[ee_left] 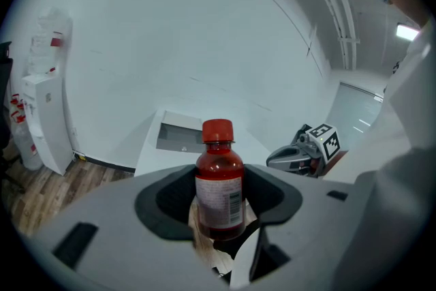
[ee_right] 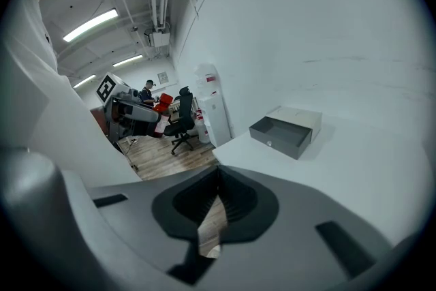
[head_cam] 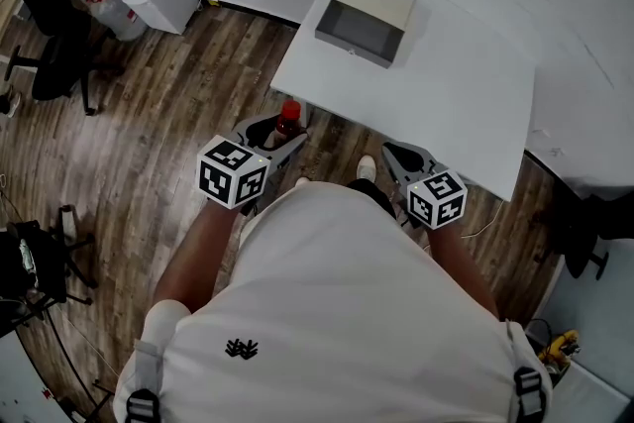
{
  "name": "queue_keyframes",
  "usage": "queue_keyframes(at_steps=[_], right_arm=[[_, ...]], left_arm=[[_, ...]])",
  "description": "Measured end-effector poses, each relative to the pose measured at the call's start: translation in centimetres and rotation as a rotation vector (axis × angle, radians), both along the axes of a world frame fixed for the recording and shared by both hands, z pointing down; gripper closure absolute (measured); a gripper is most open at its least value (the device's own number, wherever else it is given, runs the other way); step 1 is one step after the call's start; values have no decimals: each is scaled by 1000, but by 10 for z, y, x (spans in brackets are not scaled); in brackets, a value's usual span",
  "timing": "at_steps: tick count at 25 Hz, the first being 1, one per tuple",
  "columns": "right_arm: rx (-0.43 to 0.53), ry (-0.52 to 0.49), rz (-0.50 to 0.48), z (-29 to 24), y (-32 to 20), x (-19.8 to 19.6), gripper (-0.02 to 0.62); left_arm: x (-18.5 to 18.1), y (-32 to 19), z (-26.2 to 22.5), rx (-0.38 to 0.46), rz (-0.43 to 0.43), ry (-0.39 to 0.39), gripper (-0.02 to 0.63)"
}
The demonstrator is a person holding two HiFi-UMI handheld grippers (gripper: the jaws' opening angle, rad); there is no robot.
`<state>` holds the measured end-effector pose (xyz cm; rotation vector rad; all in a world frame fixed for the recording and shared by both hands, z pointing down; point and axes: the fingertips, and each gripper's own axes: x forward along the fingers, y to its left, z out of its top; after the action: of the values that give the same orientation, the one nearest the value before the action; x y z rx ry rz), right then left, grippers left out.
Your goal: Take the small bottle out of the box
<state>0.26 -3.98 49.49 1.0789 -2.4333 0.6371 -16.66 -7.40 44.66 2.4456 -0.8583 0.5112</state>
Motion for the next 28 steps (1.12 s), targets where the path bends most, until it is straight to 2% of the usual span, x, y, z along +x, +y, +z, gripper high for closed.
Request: queue_keyframes(at_steps=[12, 28], right_arm=[[10, -5, -10, -1, 2, -11, 589], [25, 4, -6, -4, 5, -12, 589]], left_arm=[[-16, 2, -3, 12, -24, 7, 383], [-9, 6, -1, 9, 3, 8, 383]])
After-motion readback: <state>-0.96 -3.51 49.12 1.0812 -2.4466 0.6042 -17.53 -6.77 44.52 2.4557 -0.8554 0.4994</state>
